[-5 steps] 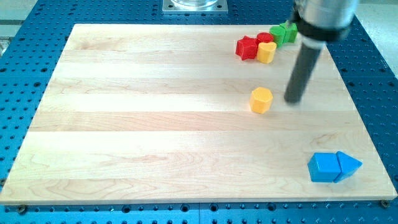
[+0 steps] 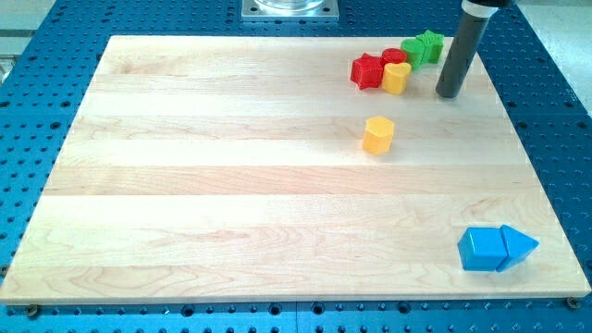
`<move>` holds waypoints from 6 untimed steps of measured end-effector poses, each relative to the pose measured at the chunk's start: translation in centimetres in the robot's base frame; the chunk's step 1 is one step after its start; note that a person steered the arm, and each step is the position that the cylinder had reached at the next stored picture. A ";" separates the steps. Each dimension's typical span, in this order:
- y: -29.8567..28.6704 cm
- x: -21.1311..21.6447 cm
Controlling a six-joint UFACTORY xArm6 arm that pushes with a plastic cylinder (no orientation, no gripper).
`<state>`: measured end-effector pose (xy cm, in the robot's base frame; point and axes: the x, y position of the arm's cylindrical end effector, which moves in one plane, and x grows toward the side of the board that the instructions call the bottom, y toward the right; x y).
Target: Place the yellow hexagon diagonal to the red star
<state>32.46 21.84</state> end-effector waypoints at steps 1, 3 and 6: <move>-2.1 0.8; -4.6 8.7; -8.3 3.9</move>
